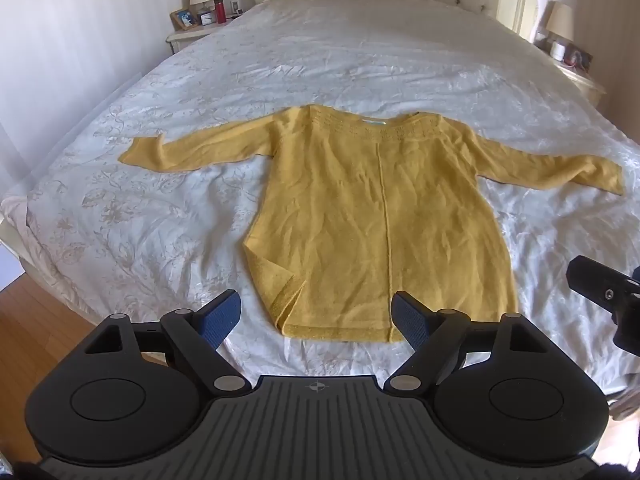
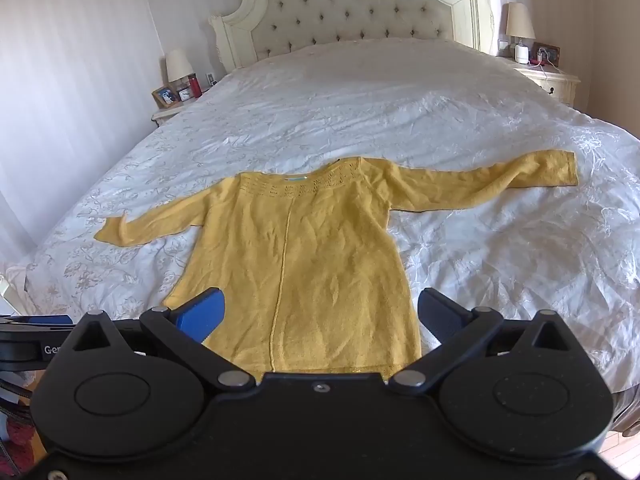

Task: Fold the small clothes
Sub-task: 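Move both tools over the spread yellow sweater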

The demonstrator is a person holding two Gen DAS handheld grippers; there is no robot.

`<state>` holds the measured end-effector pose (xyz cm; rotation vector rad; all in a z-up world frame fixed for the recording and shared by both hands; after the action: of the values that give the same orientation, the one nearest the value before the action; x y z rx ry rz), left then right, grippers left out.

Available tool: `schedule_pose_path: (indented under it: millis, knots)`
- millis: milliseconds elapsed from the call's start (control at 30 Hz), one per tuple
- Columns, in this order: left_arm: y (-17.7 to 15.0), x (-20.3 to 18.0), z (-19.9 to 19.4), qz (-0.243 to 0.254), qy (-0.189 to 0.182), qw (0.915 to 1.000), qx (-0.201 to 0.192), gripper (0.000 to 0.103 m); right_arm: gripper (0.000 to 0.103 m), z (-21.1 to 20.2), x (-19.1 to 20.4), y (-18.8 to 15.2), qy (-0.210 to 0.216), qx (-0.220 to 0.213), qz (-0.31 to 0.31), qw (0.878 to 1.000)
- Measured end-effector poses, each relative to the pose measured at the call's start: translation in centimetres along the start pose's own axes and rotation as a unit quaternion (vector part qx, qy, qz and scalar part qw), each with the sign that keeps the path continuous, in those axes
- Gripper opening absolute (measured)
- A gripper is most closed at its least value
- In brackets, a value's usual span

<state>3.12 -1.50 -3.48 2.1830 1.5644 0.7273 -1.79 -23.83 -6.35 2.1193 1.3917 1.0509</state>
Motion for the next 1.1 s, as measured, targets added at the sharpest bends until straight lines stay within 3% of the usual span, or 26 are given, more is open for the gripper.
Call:
schedule_pose_path:
  millis: [333,367,700,1000,1100]
  knots:
    - [0.0,-0.5,1.4,-0.002,-0.006,0.9999,0.015,0.082,0.102,1.4,0.2,-0.3,-0.001,0.013,-0.002,1.0]
    - [0.0,-0.5,1.6,0.001,-0.006,0.9998,0.018,0.082,0.102,1.6,0.8,-0.5,-0.002,-0.002,-0.007,1.0]
    - [1.1,-0.9,3.7,0.015,-0.001,0.9995,0.029,0.081,0.102,3.1,-1.4,1.0,0.033,-0.002,0.053,0.998]
    - [1.8,-0.9,6.7,0.037,0.001,0.9982,0.048,0.067,0.102,5.8,-2.7,1.1,0.013,0.025,0.073,0.997]
    - [1.7,-0.4,7.9,0.027,-0.017,0.998,0.055,0.064,0.102,6.8,-2.9,1.2,0.003,0.036,0.075,0.997]
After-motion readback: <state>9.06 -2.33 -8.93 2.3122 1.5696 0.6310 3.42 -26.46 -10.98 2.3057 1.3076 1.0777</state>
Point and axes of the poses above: each gripper's, at about its wrist camera, not at the fingertips, and z roughly the way its jaws point, x to its left, y to its top, the point moved 6 cm from there along z, roughly the way its jaws point, and after that the axes turned 12 degrees about z, right-handed, at the moved point
